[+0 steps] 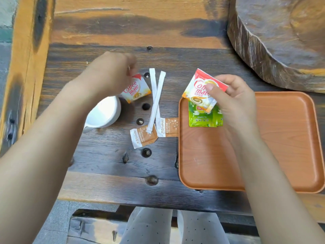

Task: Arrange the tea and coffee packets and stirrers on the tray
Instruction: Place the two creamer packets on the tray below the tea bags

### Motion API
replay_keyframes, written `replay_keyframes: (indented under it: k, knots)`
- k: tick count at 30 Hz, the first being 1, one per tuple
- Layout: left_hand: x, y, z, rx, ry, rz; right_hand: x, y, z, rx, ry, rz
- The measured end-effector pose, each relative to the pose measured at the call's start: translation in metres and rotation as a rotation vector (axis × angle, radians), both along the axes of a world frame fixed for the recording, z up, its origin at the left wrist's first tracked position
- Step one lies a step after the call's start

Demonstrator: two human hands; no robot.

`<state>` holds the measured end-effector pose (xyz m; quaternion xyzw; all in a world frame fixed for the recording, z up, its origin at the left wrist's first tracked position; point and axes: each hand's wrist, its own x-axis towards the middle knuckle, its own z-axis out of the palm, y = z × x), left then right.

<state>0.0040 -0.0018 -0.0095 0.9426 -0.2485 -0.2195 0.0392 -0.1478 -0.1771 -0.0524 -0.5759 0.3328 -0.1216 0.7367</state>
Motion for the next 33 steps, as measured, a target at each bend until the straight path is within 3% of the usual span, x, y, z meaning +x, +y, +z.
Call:
replay_keyframes:
  k: [5, 9, 11, 13, 17, 24, 27, 30, 33]
  knots:
    - [-0.028, -0.006, 0.022, -0.246, -0.103, 0.167, -0.026, -0.022, 0.006, -0.014, -0.015, -0.055]
    - [-0.091, -0.036, 0.011, -0.461, 0.191, 0.22, -0.06, -0.036, 0.003, 0.049, -0.002, -0.087]
    - [-0.126, -0.051, -0.009, -0.487, 0.352, 0.205, -0.078, -0.04, 0.0, 0.048, 0.041, -0.089]
    - [-0.154, -0.062, -0.03, -0.472, 0.38, 0.199, -0.096, -0.044, -0.003, 0.005, 0.106, -0.089]
    - [-0.182, -0.071, -0.056, -0.488, 0.33, 0.254, -0.123, -0.048, -0.01, -0.071, 0.212, -0.112]
    - [-0.203, -0.058, -0.062, -0.488, -0.07, 0.079, -0.129, -0.043, -0.018, -0.169, 0.277, 0.037]
    - [-0.219, -0.056, -0.067, -0.478, -0.063, 0.088, -0.126, -0.036, -0.025, -0.247, 0.275, 0.1]
    - [-0.227, -0.059, -0.074, -0.451, -0.042, 0.076, -0.12, -0.029, -0.032, -0.431, 0.304, 0.187]
    - [-0.227, -0.061, -0.078, -0.445, -0.04, 0.088, -0.12, -0.024, -0.037, -0.749, 0.361, 0.256]
